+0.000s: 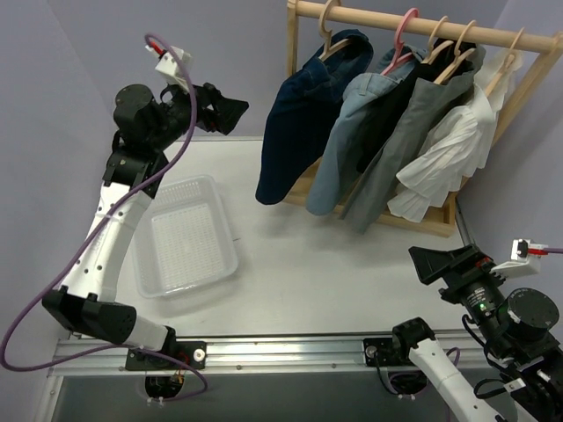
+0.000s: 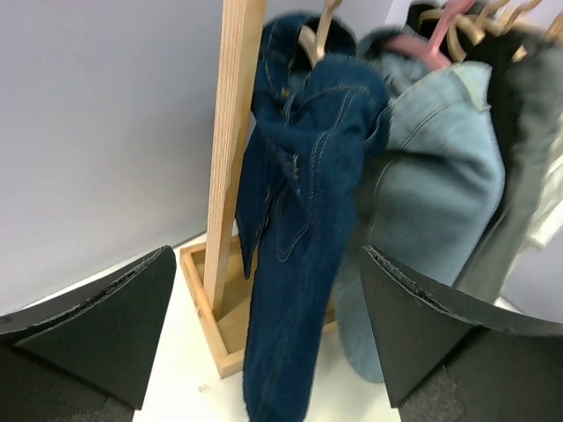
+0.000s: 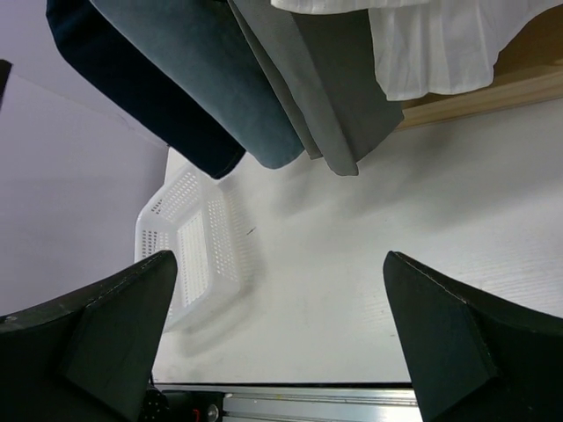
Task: Remove the skirt from the hanger
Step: Pick up the hanger from the clothesline, then remove the skirt from the hanger.
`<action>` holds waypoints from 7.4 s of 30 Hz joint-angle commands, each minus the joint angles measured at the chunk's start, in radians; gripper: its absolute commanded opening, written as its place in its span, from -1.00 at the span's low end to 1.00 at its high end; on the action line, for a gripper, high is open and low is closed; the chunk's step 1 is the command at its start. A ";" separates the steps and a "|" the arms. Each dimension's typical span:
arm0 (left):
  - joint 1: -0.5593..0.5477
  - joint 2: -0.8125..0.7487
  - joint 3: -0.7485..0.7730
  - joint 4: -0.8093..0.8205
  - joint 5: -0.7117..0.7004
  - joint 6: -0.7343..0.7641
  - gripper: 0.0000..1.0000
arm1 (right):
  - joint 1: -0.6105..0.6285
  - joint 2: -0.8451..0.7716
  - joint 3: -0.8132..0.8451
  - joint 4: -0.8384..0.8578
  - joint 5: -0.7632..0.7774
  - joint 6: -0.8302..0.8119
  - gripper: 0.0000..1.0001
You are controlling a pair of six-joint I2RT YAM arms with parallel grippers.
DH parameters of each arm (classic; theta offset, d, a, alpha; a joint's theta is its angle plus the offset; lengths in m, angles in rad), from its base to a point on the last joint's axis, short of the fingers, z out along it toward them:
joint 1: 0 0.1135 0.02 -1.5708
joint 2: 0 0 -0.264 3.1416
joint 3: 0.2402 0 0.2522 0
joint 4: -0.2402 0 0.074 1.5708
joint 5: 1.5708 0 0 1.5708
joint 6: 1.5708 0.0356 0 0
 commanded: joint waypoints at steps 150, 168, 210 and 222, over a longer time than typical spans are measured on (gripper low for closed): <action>-0.326 -0.513 -0.497 -0.431 0.450 -0.148 -0.95 | 0.761 0.776 0.106 0.466 0.401 0.026 0.50; -0.325 -0.478 -0.482 -0.393 0.451 -0.159 -0.95 | 0.819 0.716 0.070 0.411 0.504 0.073 0.18; -0.337 -0.362 -0.459 -0.250 0.405 -0.278 -0.22 | 0.840 0.776 0.133 0.403 0.528 0.047 -1.00; -0.337 -0.473 -0.432 -0.292 0.206 -0.234 -0.95 | 0.839 0.679 0.038 0.317 0.594 0.119 -1.00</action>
